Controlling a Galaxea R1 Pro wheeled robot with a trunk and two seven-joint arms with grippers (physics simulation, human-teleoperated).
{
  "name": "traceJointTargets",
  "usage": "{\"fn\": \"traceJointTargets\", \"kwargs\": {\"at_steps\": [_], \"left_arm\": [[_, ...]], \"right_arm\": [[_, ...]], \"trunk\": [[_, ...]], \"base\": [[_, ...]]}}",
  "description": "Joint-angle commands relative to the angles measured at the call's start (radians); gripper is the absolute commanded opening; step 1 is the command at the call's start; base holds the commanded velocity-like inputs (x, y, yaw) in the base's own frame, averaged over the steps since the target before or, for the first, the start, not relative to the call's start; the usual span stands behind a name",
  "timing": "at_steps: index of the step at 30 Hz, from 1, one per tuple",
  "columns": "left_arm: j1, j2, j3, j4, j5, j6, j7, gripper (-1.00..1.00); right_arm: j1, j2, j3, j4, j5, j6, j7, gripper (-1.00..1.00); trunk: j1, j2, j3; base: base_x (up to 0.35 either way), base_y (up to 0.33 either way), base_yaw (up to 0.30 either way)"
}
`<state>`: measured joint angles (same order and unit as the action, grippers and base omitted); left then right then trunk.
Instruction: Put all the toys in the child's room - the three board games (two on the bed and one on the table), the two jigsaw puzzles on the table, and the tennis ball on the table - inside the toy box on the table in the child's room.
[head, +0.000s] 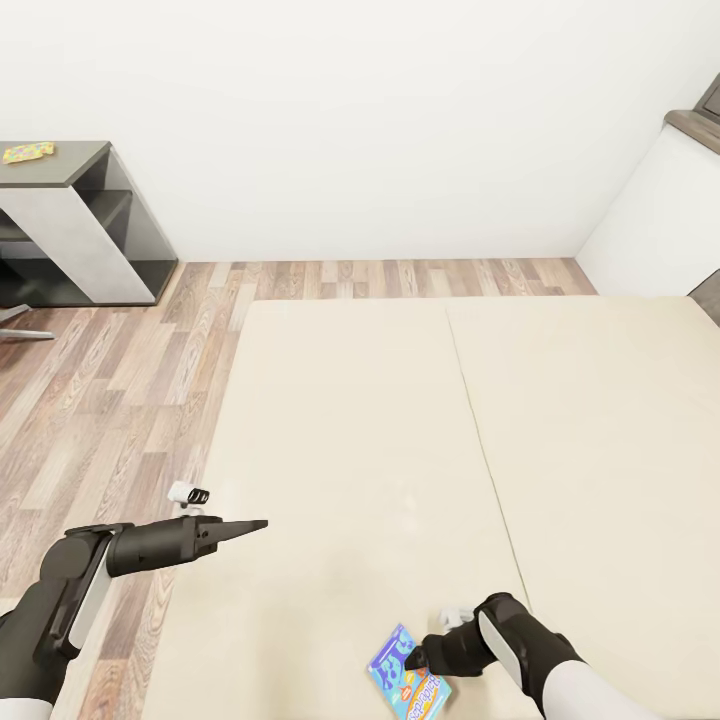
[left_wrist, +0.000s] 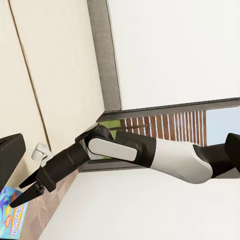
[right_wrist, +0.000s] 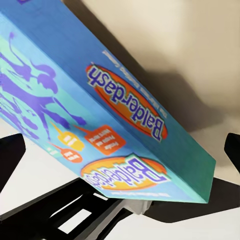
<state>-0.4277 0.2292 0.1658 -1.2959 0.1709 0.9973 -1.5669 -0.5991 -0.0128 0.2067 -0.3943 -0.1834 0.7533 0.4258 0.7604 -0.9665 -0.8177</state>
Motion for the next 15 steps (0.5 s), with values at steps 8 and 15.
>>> {"fn": "traceJointTargets", "kwargs": {"at_steps": [8,15], "left_arm": [[0.000,0.000,0.000,0.000,-0.001,0.011,-0.004,1.00],[0.000,0.000,0.000,0.000,0.000,0.011,-0.004,1.00]], "right_arm": [[0.000,0.000,0.008,-0.001,-0.010,0.005,-0.001,1.00],[0.000,0.002,0.009,-0.001,-0.010,0.006,-0.001,1.00]], "trunk": [[0.000,-0.001,-0.001],[0.000,-0.001,-0.001]], "base": [[0.000,0.000,0.000],[0.000,0.000,0.000]]}}
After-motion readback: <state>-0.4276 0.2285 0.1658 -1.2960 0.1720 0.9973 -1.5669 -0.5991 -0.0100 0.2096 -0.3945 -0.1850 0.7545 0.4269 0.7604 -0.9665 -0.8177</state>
